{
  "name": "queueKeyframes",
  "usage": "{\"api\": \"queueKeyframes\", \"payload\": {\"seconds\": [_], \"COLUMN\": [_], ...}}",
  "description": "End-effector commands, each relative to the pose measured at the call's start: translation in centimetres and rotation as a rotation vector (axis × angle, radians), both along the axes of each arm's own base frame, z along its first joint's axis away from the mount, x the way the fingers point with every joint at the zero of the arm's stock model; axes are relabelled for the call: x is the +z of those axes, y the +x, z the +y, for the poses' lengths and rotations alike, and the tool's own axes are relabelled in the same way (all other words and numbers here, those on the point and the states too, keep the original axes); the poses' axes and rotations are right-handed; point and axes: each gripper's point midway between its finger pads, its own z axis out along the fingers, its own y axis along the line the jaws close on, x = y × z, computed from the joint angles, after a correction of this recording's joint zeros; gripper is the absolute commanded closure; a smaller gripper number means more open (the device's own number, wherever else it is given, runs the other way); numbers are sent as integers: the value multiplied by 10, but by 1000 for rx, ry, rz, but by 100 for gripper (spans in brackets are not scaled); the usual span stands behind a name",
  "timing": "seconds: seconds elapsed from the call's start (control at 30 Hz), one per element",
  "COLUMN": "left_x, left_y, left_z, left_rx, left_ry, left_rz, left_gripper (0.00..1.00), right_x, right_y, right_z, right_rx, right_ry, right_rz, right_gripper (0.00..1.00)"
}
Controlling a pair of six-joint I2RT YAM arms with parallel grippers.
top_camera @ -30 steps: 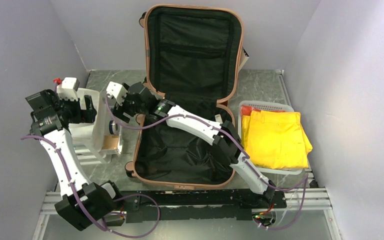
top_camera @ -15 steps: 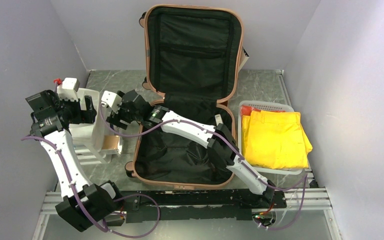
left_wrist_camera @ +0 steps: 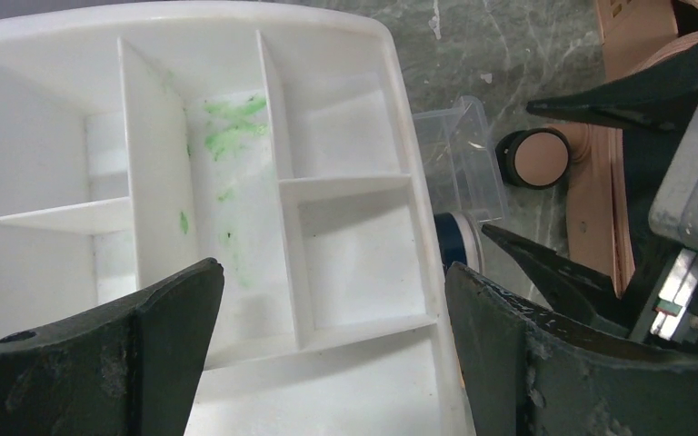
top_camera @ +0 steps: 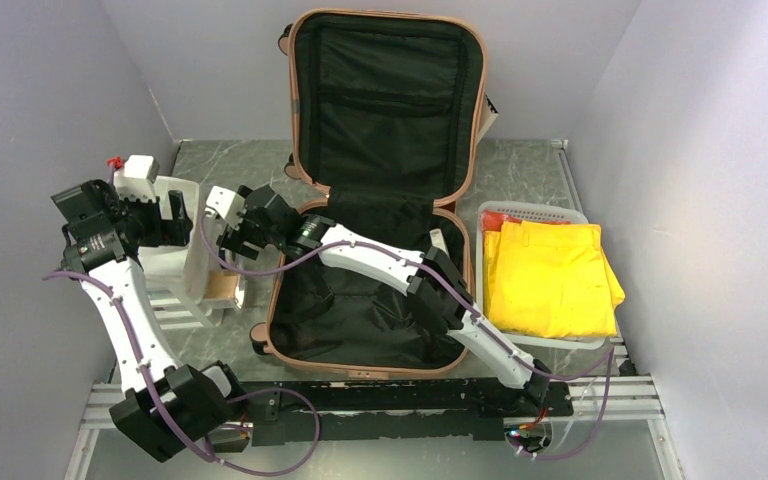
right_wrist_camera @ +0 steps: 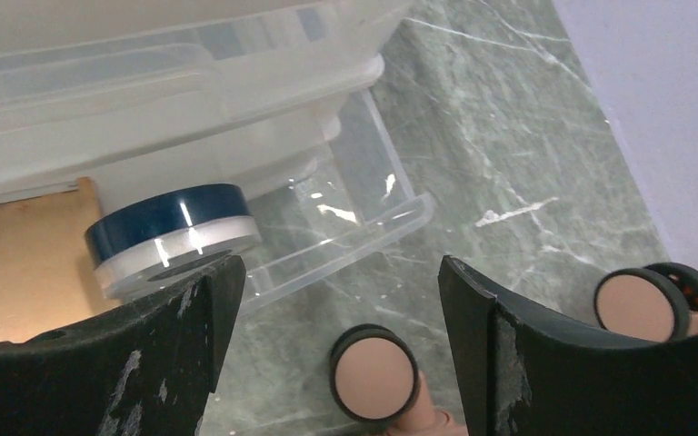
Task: Open, take out, and arrange the luggage
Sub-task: Adjust the personal item in the drawer.
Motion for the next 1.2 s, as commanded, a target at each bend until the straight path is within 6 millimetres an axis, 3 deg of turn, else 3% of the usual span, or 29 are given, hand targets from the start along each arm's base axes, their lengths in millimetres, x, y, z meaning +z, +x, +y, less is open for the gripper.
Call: {"api": "queueKeyframes", "payload": {"seconds": [0.0, 0.27, 0.43, 0.67, 0.73, 0.97, 1.03, 1.17], "left_x": [-6, -12, -18, -13, -12, -4, -1, 2], "left_y": [3, -1, -3, -3, -2, 3, 5, 8], "left_z": [4, 6, 6, 7, 7, 7, 5, -5], "left_rx": [4, 11, 12, 9, 6, 0, -17, -76], "left_ry": [-2, 6, 0, 9, 3, -14, -23, -80], "left_rz": [0, 8, 21, 18, 20, 8, 1, 24], "left_gripper": [4, 3, 3, 4, 4, 4, 4, 4], "right_x": [24, 27, 43, 37, 50, 138, 144, 127], "right_y": [-15, -29, -33, -38, -36, -28, -30, -34], "right_z": [11, 34, 50, 50, 44, 0, -16, -45], "right_rx": [64, 113, 124, 126, 119, 135, 156, 222], "right_ry": [62, 103, 153, 137, 142, 251, 265, 272], "right_rz": [31, 17, -47, -33, -31, 64, 154, 382], "right_gripper": [17, 17, 17, 16, 15, 12, 12, 12]}}
